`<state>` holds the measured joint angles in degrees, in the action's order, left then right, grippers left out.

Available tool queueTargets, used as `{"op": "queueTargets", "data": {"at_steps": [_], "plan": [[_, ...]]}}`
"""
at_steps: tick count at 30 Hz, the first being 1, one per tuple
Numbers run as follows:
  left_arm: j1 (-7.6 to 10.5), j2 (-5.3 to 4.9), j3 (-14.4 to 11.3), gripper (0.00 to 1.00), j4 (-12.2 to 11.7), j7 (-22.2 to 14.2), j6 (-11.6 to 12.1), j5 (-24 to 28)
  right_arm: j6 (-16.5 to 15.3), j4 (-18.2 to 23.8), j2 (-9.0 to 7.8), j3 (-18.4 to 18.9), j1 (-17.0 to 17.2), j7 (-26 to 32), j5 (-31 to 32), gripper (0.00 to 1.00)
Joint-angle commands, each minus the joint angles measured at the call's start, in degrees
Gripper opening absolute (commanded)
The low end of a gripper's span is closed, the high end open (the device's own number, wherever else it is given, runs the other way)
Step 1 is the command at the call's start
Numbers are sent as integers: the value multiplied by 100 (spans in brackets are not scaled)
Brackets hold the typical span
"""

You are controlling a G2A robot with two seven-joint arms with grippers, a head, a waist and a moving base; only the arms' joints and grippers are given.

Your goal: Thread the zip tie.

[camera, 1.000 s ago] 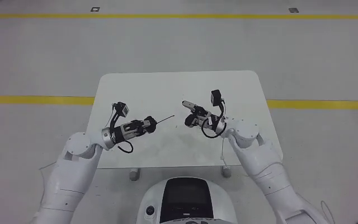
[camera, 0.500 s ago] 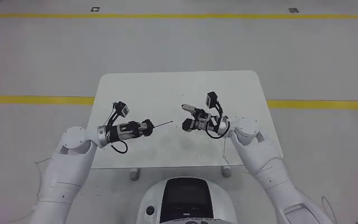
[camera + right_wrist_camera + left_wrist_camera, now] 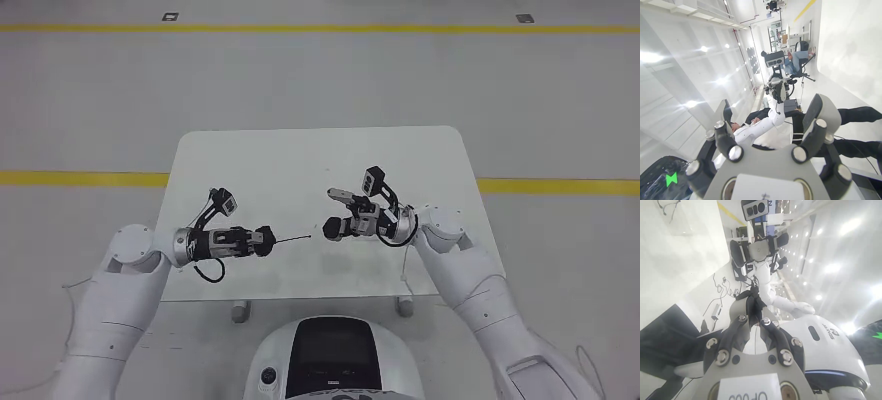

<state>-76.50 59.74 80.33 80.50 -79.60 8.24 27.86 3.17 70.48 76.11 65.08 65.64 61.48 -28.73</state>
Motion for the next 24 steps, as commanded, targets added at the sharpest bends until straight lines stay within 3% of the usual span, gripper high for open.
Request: {"op": "queueTargets", "data": {"at_steps": [1, 8, 12, 14, 15, 24], "plan": [[-31, 12, -47, 0, 16, 201, -68, 143, -14, 61, 0, -21, 56, -58, -53, 100], [34, -11, -90, 0, -117, 110, -129, 539, -191, -61, 6, -85, 30, 481, -556, 100], [71, -20, -149, 0, -197, 104, -118, 647, -249, -111, 9, -143, 12, 587, -668, 66], [87, -28, -175, 0, -221, 92, -110, 672, -272, -125, 7, -163, 6, 596, -702, 60], [91, -31, -185, 0, -229, 90, -107, 681, -282, -124, 7, -174, 5, 589, -709, 52], [115, -63, -296, 0, -261, 56, -80, 776, -291, -76, 3, -318, 3, 553, -690, 44]]}}
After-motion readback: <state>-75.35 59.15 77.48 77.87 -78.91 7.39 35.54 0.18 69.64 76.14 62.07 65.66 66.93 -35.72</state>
